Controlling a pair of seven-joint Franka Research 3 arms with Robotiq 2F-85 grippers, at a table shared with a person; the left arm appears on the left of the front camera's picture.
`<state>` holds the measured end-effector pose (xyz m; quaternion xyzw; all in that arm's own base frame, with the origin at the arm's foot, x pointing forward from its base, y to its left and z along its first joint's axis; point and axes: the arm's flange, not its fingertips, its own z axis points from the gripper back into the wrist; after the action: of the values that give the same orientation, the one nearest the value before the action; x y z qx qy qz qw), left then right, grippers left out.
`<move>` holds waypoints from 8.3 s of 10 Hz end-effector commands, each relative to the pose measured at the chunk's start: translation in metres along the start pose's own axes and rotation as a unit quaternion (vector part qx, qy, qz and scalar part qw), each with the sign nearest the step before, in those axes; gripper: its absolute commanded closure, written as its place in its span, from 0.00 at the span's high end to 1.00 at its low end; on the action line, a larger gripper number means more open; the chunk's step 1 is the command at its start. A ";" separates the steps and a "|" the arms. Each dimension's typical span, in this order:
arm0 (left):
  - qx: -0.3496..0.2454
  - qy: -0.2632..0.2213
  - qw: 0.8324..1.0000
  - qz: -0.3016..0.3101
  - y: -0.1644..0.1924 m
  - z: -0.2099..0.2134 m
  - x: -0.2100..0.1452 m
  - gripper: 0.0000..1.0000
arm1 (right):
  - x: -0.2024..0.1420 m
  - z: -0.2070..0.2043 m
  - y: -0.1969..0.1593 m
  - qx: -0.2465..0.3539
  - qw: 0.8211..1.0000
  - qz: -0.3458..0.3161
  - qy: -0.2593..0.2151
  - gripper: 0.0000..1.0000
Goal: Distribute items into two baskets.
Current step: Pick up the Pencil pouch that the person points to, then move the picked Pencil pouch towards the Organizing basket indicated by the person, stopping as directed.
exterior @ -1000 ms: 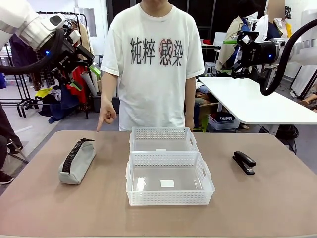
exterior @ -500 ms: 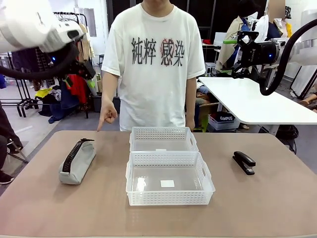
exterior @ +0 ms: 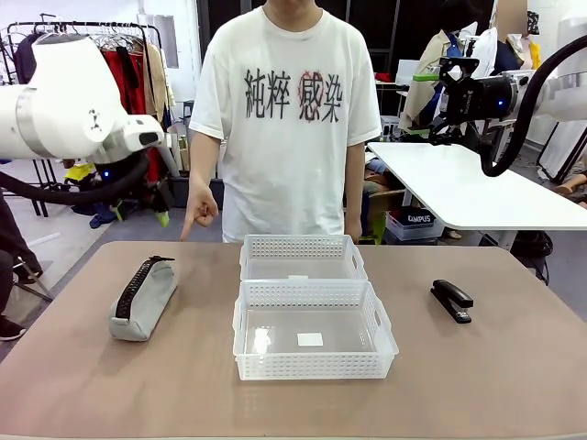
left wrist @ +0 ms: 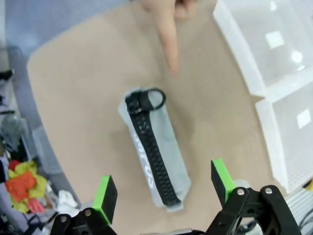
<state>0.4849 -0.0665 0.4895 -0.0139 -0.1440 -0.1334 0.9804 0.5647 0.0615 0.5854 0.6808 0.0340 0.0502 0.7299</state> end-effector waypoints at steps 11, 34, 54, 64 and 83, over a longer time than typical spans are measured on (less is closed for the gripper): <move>0.035 0.059 0.997 0.028 -0.004 -0.050 -0.001 1.00 | -0.001 0.000 0.002 0.001 1.000 0.002 0.001 1.00; -0.001 0.153 0.985 0.080 0.023 -0.070 -0.001 0.00 | -0.001 0.000 0.002 0.001 1.000 0.002 0.001 1.00; 0.035 0.043 0.996 0.077 0.007 0.227 0.086 0.00 | -0.001 0.000 0.002 0.001 1.000 0.002 0.001 1.00; 0.035 0.043 0.996 0.077 0.007 0.227 0.086 0.00 | -0.001 0.000 0.002 0.001 1.000 0.002 0.001 1.00; 0.052 0.063 0.996 -0.033 -0.012 0.235 0.087 0.00 | -0.001 0.000 0.002 0.001 1.000 0.002 0.001 1.00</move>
<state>0.5016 -0.0766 0.7311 0.0249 -0.0921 -0.1083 0.9895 0.5648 0.0615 0.5852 0.6809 0.0341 0.0501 0.7299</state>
